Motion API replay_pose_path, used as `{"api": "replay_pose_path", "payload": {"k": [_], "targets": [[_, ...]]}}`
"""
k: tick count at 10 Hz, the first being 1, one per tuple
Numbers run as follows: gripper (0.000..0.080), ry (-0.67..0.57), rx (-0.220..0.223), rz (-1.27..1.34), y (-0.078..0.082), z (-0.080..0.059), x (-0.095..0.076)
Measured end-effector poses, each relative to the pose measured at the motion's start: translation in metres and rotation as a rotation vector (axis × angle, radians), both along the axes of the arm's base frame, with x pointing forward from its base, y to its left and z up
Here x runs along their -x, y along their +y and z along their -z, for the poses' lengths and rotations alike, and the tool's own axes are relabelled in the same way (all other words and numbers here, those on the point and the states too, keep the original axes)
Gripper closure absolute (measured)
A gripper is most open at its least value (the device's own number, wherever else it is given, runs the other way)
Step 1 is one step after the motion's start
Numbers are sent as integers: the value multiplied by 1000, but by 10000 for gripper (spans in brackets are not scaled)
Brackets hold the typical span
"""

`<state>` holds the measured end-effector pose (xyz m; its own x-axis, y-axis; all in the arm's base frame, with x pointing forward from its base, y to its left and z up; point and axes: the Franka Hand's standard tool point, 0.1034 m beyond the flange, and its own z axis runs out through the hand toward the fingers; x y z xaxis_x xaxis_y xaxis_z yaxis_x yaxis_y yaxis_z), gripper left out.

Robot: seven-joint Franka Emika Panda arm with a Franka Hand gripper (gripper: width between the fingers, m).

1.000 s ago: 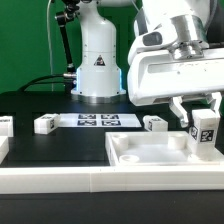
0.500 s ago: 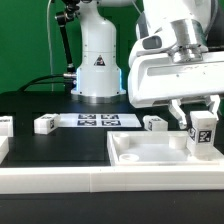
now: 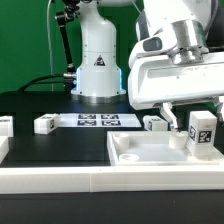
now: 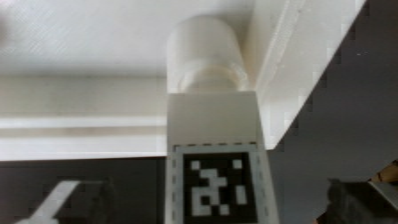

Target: Assemble square table

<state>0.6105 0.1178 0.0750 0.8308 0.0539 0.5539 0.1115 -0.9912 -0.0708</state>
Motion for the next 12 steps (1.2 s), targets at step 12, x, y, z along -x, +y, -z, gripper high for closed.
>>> {"api": "replay_pose_path", "payload": {"k": [12], "targets": [[151, 235, -23, -33, -7, -11, -2]]}}
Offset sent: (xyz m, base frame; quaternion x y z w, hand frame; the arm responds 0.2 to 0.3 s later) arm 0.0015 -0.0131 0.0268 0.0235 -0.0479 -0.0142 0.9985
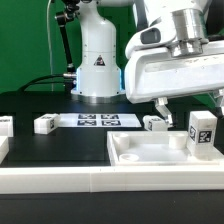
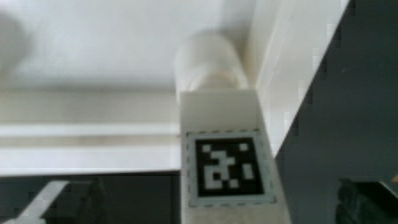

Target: Assemble square table

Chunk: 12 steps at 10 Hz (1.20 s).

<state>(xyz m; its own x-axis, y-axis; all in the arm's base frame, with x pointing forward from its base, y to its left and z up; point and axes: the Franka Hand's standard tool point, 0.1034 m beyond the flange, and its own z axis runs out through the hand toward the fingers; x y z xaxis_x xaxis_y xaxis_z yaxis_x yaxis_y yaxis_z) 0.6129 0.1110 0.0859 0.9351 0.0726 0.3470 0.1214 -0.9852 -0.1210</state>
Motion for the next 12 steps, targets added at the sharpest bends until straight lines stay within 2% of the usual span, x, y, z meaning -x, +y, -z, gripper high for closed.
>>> {"api": "replay_pose_path", "payload": {"k": [1, 5, 6, 9, 12], "targets": [[151, 95, -9, -11, -2, 3, 2], [151, 393, -41, -49, 3, -1, 4], [151, 388, -46, -49, 4, -3, -7], [151, 377, -45, -43, -4, -6, -17], [151, 377, -45, -42, -4, -6, -17]]}}
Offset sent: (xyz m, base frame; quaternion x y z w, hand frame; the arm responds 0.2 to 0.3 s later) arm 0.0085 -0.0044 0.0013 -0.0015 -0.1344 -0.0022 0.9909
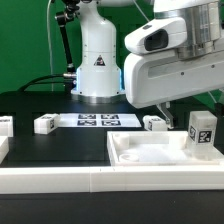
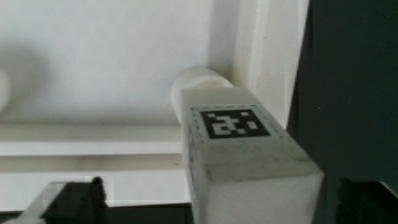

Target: Assemble square table

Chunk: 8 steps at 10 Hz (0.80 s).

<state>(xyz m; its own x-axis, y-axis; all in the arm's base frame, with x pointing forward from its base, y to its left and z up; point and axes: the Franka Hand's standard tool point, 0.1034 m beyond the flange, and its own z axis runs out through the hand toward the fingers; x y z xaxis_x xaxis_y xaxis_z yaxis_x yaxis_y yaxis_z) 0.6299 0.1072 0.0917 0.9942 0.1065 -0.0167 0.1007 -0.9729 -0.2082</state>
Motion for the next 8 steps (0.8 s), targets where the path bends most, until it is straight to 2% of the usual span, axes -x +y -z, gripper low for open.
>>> {"api": "replay_pose_path", "payload": {"k": [1, 2, 3, 4, 5, 8], "targets": [[151, 4, 5, -5, -2, 0, 1], [151, 22, 44, -44, -9, 0, 4], [151, 23, 55, -46, -15, 1, 3], [151, 14, 93, -96, -14, -1, 1], [151, 8, 102, -115, -10, -3, 0], [151, 17, 91, -66, -4, 0, 1]]}}
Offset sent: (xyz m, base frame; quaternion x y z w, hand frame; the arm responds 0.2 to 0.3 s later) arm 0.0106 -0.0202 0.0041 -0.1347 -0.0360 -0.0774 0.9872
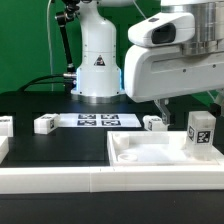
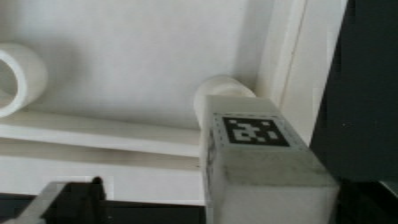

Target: Assemble square table

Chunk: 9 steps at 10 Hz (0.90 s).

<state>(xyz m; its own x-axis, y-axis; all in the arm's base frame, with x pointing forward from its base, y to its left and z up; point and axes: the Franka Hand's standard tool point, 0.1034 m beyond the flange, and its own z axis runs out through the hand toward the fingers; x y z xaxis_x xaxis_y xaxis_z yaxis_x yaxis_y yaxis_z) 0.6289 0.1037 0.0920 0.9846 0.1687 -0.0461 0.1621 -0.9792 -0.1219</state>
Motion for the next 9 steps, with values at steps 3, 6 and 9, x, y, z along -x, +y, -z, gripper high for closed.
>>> {"api": "replay_pose_path", "payload": {"k": [3, 6, 9], "targets": [[151, 6, -1, 1, 1, 4, 2], [151, 3, -1, 12, 1, 3, -2], [151, 8, 0, 20, 7, 6, 0]]}}
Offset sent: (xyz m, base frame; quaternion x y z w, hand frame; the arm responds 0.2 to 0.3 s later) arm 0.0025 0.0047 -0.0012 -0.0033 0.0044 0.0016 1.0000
